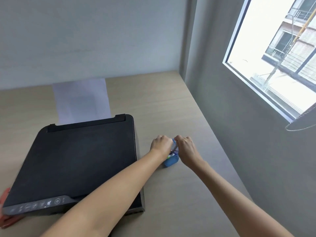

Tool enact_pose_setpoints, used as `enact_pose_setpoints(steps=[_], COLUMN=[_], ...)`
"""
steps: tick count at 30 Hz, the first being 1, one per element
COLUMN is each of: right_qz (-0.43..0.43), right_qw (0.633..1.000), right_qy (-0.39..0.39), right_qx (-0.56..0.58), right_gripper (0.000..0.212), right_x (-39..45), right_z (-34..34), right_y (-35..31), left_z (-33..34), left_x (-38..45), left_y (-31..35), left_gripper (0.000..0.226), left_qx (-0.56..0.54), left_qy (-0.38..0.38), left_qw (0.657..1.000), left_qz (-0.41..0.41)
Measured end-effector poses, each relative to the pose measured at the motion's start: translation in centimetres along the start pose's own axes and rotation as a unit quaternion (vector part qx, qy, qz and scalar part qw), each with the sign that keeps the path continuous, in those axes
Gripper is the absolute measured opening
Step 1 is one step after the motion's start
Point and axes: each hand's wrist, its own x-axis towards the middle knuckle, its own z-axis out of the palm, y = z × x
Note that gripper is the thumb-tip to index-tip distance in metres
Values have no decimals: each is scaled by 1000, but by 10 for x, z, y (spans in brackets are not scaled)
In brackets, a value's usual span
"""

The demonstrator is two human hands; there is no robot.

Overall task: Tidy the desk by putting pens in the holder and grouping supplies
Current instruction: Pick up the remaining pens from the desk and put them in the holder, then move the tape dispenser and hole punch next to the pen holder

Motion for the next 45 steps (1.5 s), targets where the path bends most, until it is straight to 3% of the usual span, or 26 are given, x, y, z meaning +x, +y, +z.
enact_pose_setpoints(steps=[3, 5, 7, 9, 11, 13, 14, 15, 18, 25, 33, 36, 40, 45], right_qz=[-24, -34, -3, 77, 148, 180, 190, 197, 213, 227, 234, 239, 207, 151], right_qw=[999, 997, 993, 975, 950, 932, 923, 915, 898, 900, 902, 913, 939, 958], right_qy=[-39, -47, -24, 17, 21, -3, -11, -14, -13, -12, -14, -21, -2, 64], right_qx=[19, 45, 114, 208, 273, 314, 334, 352, 384, 371, 362, 329, 274, 235], right_gripper=[34, 43, 47, 44, 39, 36, 35, 34, 34, 36, 40, 42, 34, 40], right_x=[-4, -7, -11, -11, -10, -8, -6, -4, 6, 36, 46, 42, 33, 28], right_z=[14, 23, 29, 31, 34, 38, 40, 42, 39, 44, 45, 42, 18, -10], right_y=[8, 14, 19, 24, 28, 30, 30, 31, 27, 20, 12, 10, -10, -48], left_z=[20, 31, 35, 32, 31, 33, 36, 39, 34, 7, 4, 7, -8, -39], left_x=[9, 11, 8, 0, -6, -10, -10, -8, 2, 29, 43, 43, 30, -8], left_y=[-2, -5, -6, -4, 0, 3, 5, 6, 3, -19, -30, -31, -29, -53], left_gripper=[33, 30, 26, 28, 38, 45, 46, 48, 50, 60, 64, 65, 56, 59], left_qx=[-13, -149, -338, -526, -684, -805, -839, -857, -868, -834, -824, -814, -783, -814], left_qy=[12, 66, 164, 195, 93, -21, -41, -37, 1, 7, 3, 7, 2, 12], left_qw=[999, 986, 925, 799, 630, 456, 397, 370, 361, 433, 461, 475, 518, 513], left_qz=[41, 24, -64, -214, -355, -379, -369, -356, -342, -342, -329, -333, -344, -271])
